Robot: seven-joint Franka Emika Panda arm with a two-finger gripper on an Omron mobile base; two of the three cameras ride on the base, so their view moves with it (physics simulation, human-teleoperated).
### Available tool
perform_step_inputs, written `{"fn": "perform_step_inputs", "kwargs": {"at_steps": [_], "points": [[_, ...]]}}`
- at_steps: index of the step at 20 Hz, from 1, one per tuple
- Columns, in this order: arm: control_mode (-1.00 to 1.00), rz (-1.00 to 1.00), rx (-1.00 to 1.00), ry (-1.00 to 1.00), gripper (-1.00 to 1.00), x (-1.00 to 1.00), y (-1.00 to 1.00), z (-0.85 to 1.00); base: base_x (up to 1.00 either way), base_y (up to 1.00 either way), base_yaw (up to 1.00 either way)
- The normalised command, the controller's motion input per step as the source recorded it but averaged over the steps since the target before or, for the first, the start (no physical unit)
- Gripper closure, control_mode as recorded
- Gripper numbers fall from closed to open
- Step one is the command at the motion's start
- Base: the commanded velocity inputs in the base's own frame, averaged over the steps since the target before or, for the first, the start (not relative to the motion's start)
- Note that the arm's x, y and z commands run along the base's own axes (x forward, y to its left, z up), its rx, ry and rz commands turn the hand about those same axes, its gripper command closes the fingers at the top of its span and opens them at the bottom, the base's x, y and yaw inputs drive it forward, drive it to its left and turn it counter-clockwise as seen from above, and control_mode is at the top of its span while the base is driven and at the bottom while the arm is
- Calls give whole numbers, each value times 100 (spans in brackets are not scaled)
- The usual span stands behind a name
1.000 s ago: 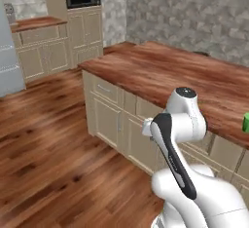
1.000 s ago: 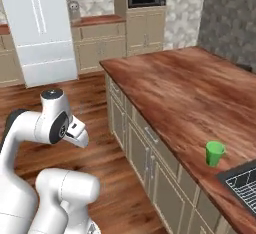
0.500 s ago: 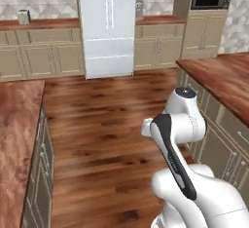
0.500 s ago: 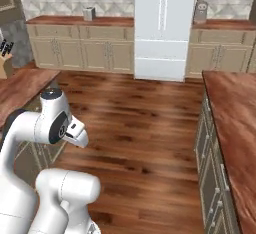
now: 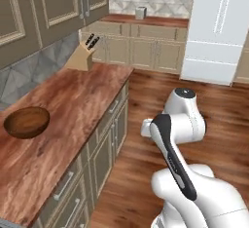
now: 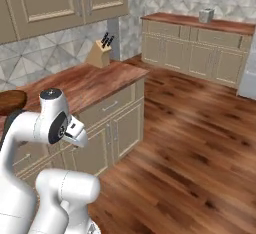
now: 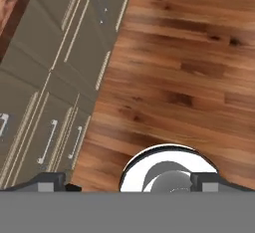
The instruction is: Pick the cup and bowl from the counter and place them on the counter next to the sink.
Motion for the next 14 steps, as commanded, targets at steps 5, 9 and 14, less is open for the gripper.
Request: {"fn": "perform_step_inputs", "kwargs": {"at_steps": [5, 9, 14], "points": [[100, 0, 0, 0, -100, 0, 0, 0, 0, -41, 65], [100, 0, 0, 0, -100, 0, 0, 0, 4, -77, 49], [100, 0, 0, 0, -100, 0, 0, 0, 13, -100, 28]]}}
